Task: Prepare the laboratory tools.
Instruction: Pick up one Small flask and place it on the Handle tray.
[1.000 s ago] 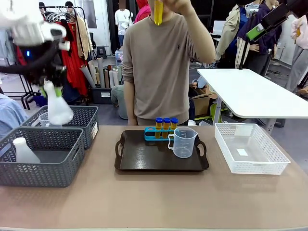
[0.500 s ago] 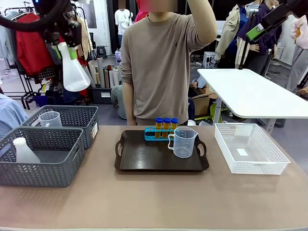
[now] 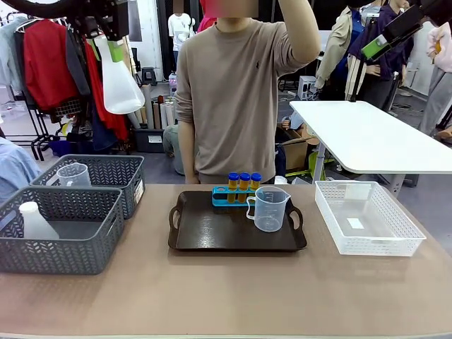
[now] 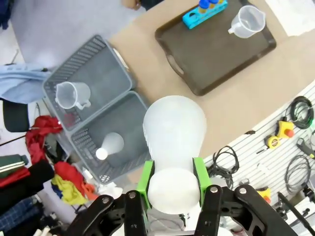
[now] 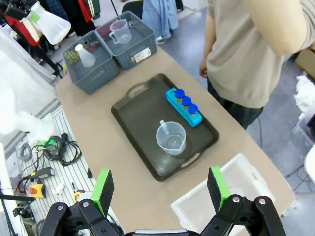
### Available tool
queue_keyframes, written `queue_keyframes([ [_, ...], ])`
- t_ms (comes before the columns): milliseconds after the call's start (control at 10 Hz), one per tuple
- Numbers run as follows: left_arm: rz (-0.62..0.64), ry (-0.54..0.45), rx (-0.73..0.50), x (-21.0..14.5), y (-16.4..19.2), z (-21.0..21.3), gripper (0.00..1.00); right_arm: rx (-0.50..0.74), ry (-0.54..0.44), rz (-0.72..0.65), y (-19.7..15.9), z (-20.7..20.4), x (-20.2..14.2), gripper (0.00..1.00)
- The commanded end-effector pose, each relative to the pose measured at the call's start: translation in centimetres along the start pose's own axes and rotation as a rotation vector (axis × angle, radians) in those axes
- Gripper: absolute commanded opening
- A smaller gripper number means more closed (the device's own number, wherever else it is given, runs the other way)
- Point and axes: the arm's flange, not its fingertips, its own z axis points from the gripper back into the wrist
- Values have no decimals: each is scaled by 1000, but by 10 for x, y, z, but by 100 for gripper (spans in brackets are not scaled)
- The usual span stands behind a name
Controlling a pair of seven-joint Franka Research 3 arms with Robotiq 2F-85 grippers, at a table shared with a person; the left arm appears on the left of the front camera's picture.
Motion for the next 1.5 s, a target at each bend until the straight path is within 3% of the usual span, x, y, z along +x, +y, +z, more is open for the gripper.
queue_keyframes([
  [0, 9, 0, 3, -1, -3, 0, 0, -3, -2, 0, 2, 1, 0, 100],
  [300, -1, 4, -1, 1, 0, -2, 0, -3, -2, 0, 2, 1, 0, 100],
  [400, -19, 19, 7, 7, -17, -38, 0, -3, -2, 0, 2, 1, 0, 100],
  [800, -84, -12, -13, 49, -54, -80, 0, -3, -2, 0, 2, 1, 0, 100],
  [1100, -94, 8, -30, 52, -52, -88, 0, -3, -2, 0, 2, 1, 0, 100],
  [1400, -78, 14, -8, 32, -31, -69, 0, -3, -2, 0, 2, 1, 0, 100],
])
